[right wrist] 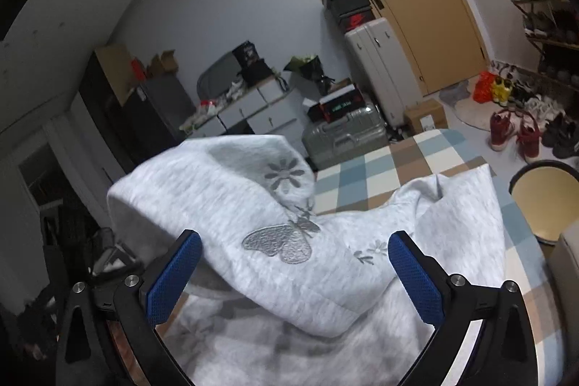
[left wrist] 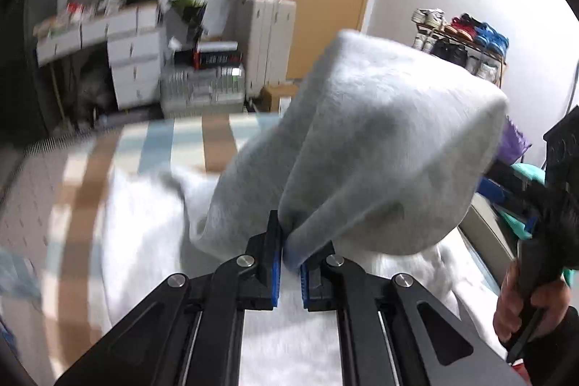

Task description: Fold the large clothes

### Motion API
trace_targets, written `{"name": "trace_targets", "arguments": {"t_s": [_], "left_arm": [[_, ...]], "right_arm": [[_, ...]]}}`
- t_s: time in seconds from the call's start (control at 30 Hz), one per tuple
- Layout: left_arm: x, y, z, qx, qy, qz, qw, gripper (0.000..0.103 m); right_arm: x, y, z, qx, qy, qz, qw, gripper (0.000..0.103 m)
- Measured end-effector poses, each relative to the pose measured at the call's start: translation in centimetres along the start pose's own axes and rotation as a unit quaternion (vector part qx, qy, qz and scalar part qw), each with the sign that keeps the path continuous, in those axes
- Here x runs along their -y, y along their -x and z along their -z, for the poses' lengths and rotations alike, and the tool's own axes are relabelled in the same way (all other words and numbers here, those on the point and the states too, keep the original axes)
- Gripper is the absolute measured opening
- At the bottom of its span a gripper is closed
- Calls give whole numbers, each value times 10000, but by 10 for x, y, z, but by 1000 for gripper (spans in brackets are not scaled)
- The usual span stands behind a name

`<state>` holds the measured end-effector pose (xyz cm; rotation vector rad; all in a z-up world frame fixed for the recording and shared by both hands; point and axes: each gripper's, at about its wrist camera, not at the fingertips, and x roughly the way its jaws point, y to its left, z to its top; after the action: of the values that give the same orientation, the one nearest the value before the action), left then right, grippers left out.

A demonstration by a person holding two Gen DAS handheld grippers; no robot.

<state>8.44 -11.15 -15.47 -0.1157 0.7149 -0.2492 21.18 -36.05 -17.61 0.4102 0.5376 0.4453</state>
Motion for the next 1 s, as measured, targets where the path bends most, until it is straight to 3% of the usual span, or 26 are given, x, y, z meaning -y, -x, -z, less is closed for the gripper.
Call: {"name": "trace_targets", "arguments": {"t_s": [0.13,0.23,0.27,0.37,0.43,0.53,0.63,0.83,0.9,0.93,0.97,1.0], "left_arm": [[-3,-3,1,-350,213,305,9987,3],[3,3,9,-603,51,190,9980,6],[7,2,12,-750,8,188,9970,16],[13,-1,24,-1317,-27,268,9909,62],[19,6,30,-1412,-91,378,9892,64],[25,19,36,-1500,-78,652,9865,65],[26,31,39,-1450,-14,903,9853,65],[14,51,32,-1045,299,1124,9877,65],[7,51,28,-1008,420,983,9891,65],[3,52,25,-967,475,914,9900,65],[-2,52,22,-925,554,838,9906,65],[-5,53,24,-901,640,802,9906,65]], "right_arm": [[1,-4,18,-428,-194,-139,9988,103],[3,9,32,-544,-317,-138,9979,103],[7,12,32,-553,-357,-147,9977,103],[4,21,29,-635,-426,-227,9968,103],[-2,24,29,-744,-486,-338,9955,103],[-12,8,27,-1242,-669,-655,9878,103],[-23,-17,33,-1722,-769,-653,9799,103],[-32,-75,42,-2314,-859,105,9690,102],[-34,-94,43,-2519,-757,528,9633,74],[-37,-102,42,-2626,-595,877,9591,25],[-42,-111,39,-2770,-448,1057,9540,6],[-46,-115,34,-2803,-337,1161,9523,6]]}}
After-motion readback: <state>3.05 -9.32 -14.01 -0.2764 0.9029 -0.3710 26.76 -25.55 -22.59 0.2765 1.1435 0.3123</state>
